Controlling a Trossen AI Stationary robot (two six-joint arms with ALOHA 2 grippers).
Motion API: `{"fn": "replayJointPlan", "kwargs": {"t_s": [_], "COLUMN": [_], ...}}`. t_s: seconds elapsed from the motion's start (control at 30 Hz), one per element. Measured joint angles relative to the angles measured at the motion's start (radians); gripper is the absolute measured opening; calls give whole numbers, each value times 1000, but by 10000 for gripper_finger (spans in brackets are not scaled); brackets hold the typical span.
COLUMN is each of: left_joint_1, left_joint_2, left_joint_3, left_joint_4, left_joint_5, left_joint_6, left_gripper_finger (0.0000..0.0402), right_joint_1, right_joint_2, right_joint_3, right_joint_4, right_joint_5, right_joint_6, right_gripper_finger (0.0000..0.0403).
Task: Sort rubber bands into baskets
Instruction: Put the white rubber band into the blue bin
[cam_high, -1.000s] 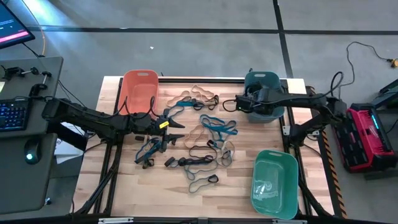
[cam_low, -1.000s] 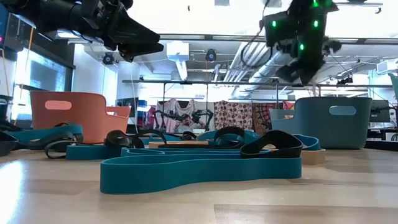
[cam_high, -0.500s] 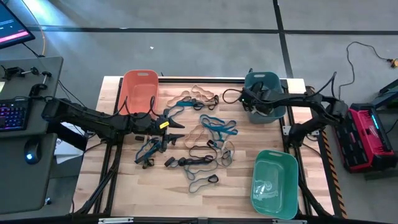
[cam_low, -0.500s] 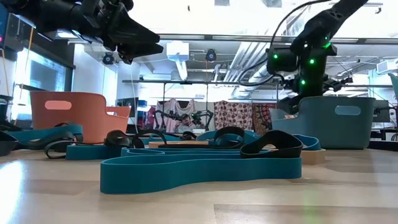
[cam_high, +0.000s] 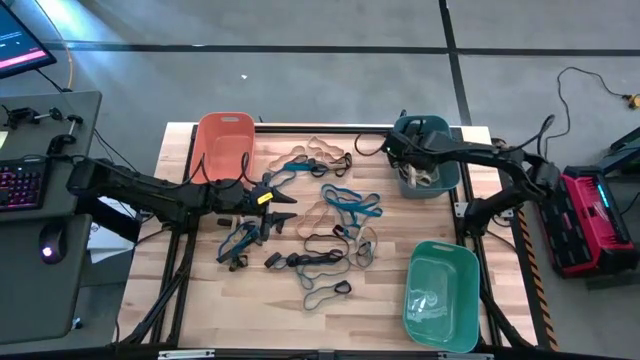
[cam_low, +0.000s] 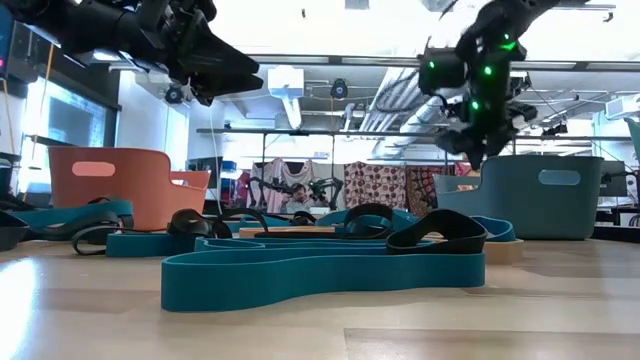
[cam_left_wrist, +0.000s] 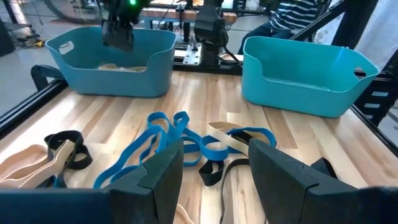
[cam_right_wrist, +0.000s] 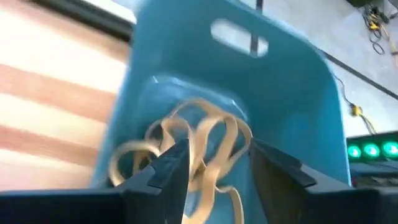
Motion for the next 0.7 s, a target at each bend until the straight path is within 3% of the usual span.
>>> {"fn": "replayJointPlan", "kwargs": {"t_s": [0.13, 0.27, 0.33, 0.7], "left_joint_1": [1, 1, 1, -1], "left_joint_2": [0, 0, 0, 0], "left_joint_3": [0, 0, 0, 0], "left_joint_4": [-11, -27, -41, -97], "left_joint_5": [0, 0, 1, 11], "left_joint_6": [15, 16, 17, 46], "left_gripper_finger": [175, 175, 175, 175], "right_joint_1": [24, 48, 69, 311], "right_joint_2": [-23, -64, -82, -111], "right_joint_3": [32, -2, -26, -38], "right_joint_4": [38, 98, 125, 318], "right_joint_5": [20, 21, 21, -17], "right_joint_6": [-41, -55, -63, -137], "right_gripper_finger": [121, 35, 10, 3]}}
